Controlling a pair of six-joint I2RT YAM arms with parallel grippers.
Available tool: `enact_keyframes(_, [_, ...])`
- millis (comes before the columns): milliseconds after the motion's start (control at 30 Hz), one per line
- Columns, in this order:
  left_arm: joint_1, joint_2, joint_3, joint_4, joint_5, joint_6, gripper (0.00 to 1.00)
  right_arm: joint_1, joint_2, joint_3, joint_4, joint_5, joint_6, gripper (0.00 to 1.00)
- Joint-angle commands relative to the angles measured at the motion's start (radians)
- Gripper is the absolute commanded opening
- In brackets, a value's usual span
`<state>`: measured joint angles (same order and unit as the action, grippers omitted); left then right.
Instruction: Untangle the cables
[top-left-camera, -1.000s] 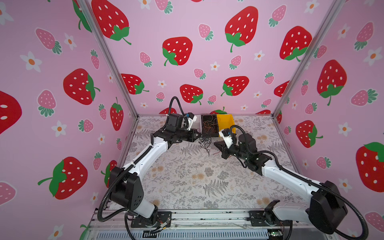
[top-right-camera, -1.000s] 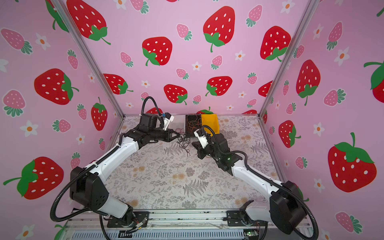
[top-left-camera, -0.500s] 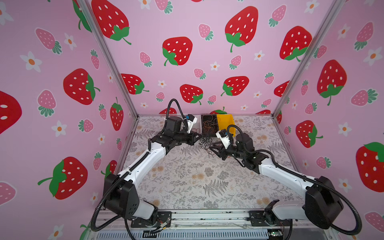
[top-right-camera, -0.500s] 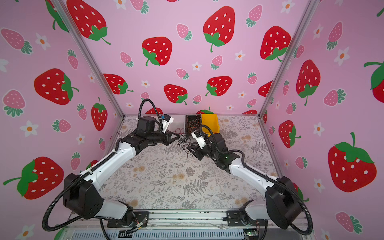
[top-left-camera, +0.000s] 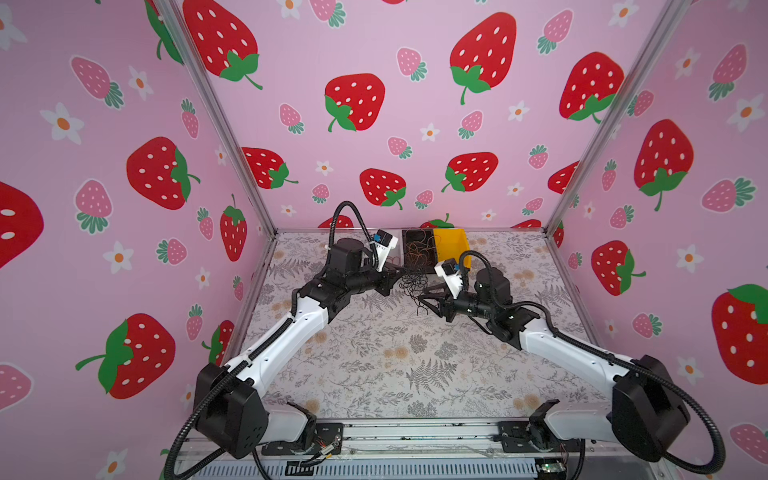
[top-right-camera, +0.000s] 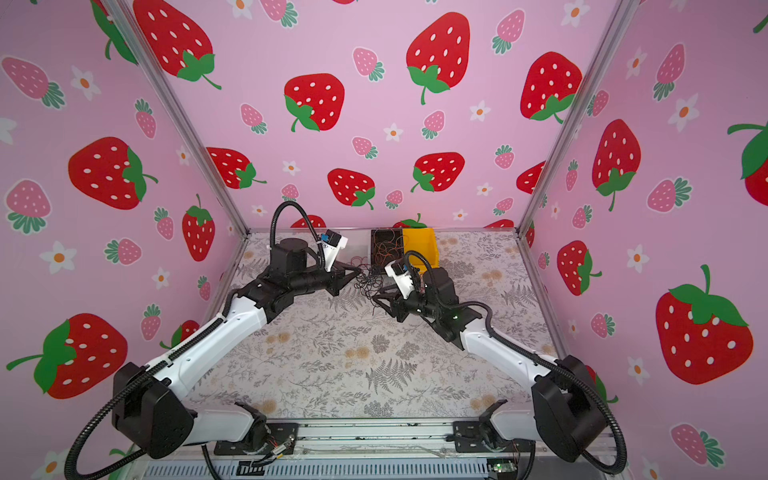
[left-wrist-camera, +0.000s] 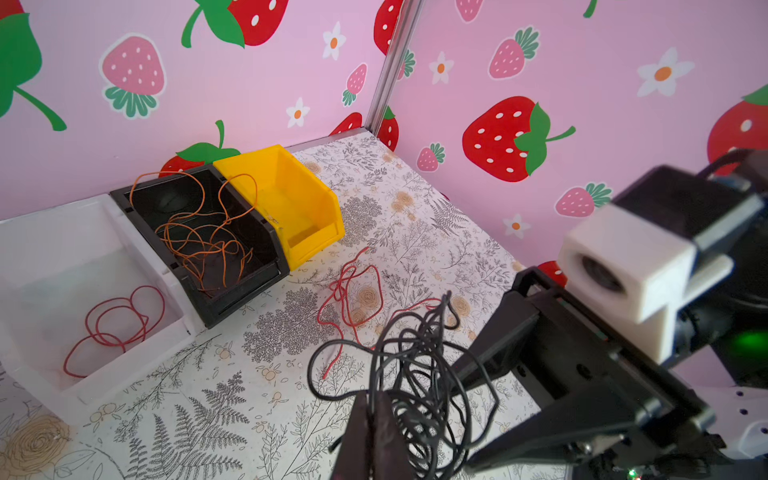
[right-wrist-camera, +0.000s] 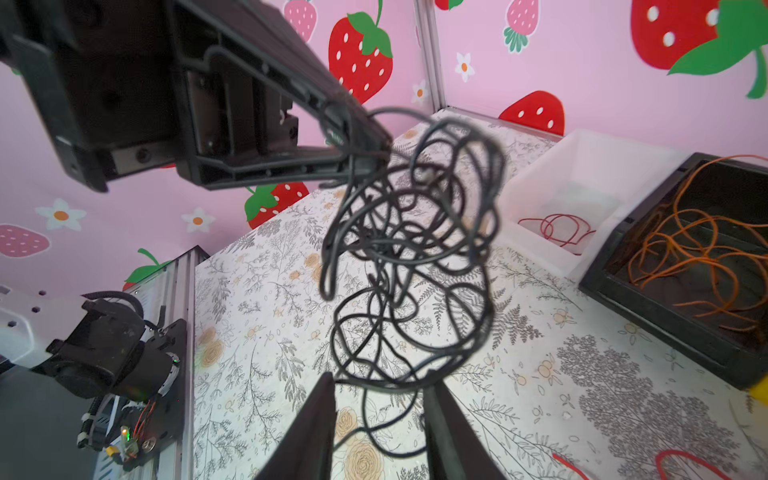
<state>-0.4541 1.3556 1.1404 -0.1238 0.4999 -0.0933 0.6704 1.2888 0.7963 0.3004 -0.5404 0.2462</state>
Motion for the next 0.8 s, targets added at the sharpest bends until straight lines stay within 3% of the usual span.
enact_keyframes(0, [0.0, -0.026, -0.001, 0.016, 0.024, 0.069, 0.0, -0.043, -0.082, -0.024, 0.042, -0.014, -0.008, 0.37])
enact_keyframes(167, [-0.001, -0.023, 0.005, 0.007, 0.048, 0.087, 0.0, -0.077, -0.124, -0.028, 0.013, -0.022, -0.061, 0.37])
enact_keyframes(333, [-0.009, -0.019, 0.016, 0.003, 0.096, 0.097, 0.0, -0.083, -0.064, 0.03, 0.002, -0.023, -0.08, 0.37])
enact_keyframes(767, [-0.024, -0.011, 0.016, 0.0, 0.085, 0.107, 0.0, -0.083, 0.031, 0.077, 0.039, -0.172, -0.034, 0.34])
